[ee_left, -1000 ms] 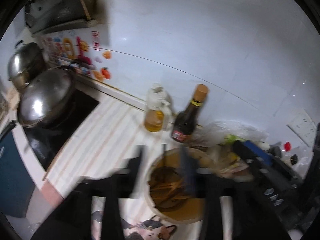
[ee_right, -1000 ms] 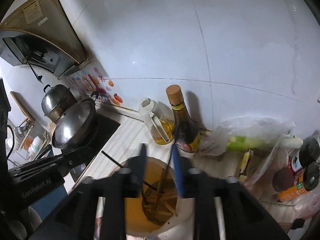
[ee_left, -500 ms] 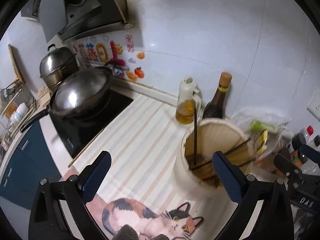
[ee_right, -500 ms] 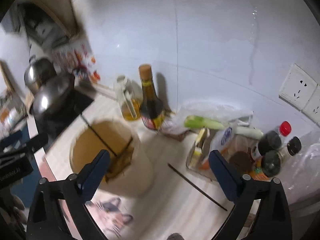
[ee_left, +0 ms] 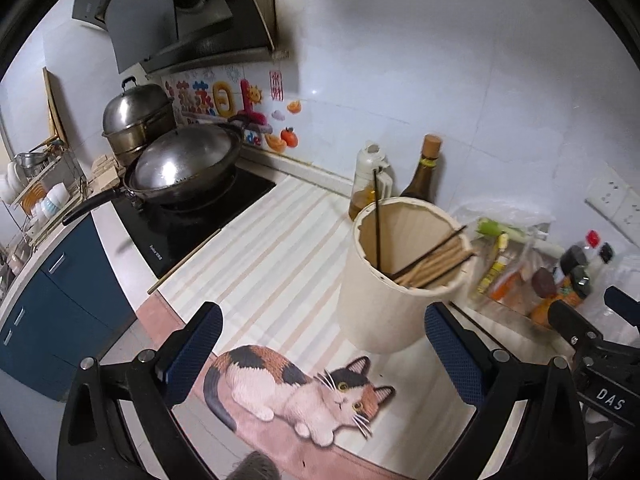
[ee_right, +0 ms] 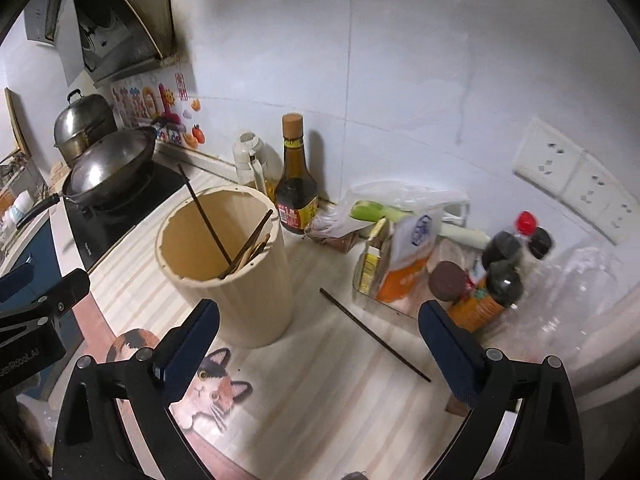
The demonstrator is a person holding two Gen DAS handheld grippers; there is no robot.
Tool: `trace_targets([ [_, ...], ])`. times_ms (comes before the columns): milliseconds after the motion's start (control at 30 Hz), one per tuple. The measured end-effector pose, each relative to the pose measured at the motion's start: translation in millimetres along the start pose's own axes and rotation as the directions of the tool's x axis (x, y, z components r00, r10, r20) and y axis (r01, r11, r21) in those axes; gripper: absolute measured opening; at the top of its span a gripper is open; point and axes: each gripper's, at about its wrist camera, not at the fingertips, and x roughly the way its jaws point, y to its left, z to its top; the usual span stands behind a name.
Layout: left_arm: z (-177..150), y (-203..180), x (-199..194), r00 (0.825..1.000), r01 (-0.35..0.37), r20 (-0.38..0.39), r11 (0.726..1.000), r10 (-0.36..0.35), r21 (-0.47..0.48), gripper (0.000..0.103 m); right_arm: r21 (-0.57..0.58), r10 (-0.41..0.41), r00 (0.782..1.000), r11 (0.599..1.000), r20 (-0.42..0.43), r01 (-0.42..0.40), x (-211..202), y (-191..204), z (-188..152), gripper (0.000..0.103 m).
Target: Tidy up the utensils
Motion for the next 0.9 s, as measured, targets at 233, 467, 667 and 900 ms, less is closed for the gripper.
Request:
trace_targets([
  [233, -25.2, 7.1, -75.0, 0.997, 0.020, 0.070, 1.000, -0.021, 0.015, 0.103, 0.019, -0.022, 0.997, 1.000, 0.072, 0.021, -80.2, 1.0, -30.6, 0.101],
  [467, -49.2, 17.3, -140.1, 0.994, 0.007, 0.107, 1.000, -0.010, 0.025, 0.103, 0.054, -0.016, 0.991, 0.999, 0.130, 0.010, -160.1, 5.0, -62.3, 0.101],
  [667, -67.0, 18.9, -184.0, 0.992, 0.020, 0.124, 0.999, -0.026, 0.043, 0.103, 0.075, -0.031, 0.986, 0.997, 0.165, 0.019, -214.0, 9.7, -83.9, 0.101],
  [900, -72.6, 18.2, -211.6, 0.991, 0.016, 0.135, 0.999, -0.020, 0.032, 0.103, 0.082, -0.027, 0.981, 0.997, 0.190, 0.011, -251.7, 10.0, -92.5, 0.101],
])
